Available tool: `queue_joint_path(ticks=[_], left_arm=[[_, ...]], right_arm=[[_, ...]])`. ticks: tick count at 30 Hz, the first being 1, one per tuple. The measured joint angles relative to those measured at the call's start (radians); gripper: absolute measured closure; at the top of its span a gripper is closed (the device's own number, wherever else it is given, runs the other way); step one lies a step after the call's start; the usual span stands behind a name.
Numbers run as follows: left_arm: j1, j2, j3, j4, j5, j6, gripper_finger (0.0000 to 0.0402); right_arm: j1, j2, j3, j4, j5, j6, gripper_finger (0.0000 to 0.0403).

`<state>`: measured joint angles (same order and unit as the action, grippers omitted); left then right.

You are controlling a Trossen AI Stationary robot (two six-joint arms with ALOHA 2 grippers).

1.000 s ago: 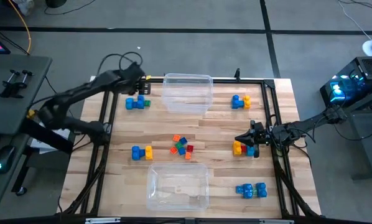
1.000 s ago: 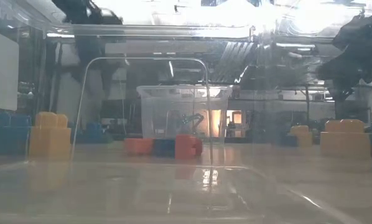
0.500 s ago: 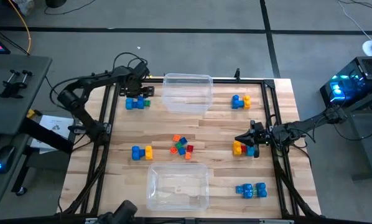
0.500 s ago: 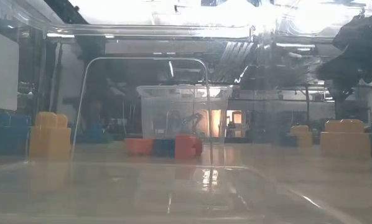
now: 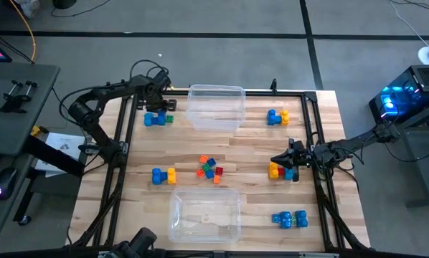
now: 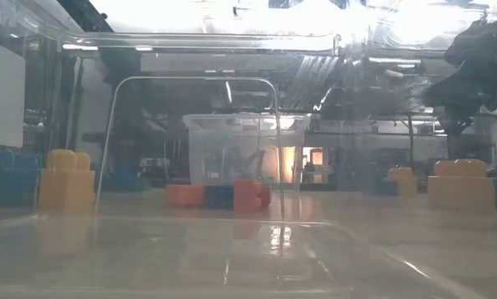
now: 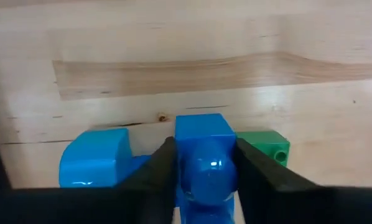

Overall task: Sort blocks by size
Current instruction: Put the large blue game piece into the top transparent bin

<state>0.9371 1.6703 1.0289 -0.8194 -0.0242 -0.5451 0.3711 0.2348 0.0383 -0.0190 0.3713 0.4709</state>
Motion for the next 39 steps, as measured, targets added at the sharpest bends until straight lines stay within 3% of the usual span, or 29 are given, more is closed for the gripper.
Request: queue_joint_path(ticks=[1,7,15,22,29,31,39], left_arm=[[0.000,-0.002,0.000,0.000,-0.001,0.007,0.0331],[-0.001,-0.019,0.020,-0.015,0.027,0.058,0.0334],[0.002,-0.197,0.247,-0.013,-0.013,0.134,0.0334],[-0.222,-0.302,0.333,0.283,0.048,0.245,0.0334],[-0.378,-0.170,0.328,0.286,-0.027,0.243,0.0333],[-0.388,-0.140,0.330,0.306,-0.023,0.229,0.0309],[-0.356,-0.130,0.390,0.246,0.035,0.243,0.0113]], right_arm=[[0.000,0.000,0.000,0.000,0.000,0.000,0.0400],[0.000,0.000,0.000,0.000,0.000,0.000,0.0400],[0.000,0.000,0.000,0.000,0.000,0.000,0.0400],[0.000,0.000,0.000,0.000,0.000,0.000,0.0400],[0.000,0.000,0.000,0.000,0.000,0.000,0.0400],[0.000,0.001,0.000,0.000,0.000,0.000,0.0400],[0.000,0.001,0.000,0.000,0.000,0.000,0.0400]])
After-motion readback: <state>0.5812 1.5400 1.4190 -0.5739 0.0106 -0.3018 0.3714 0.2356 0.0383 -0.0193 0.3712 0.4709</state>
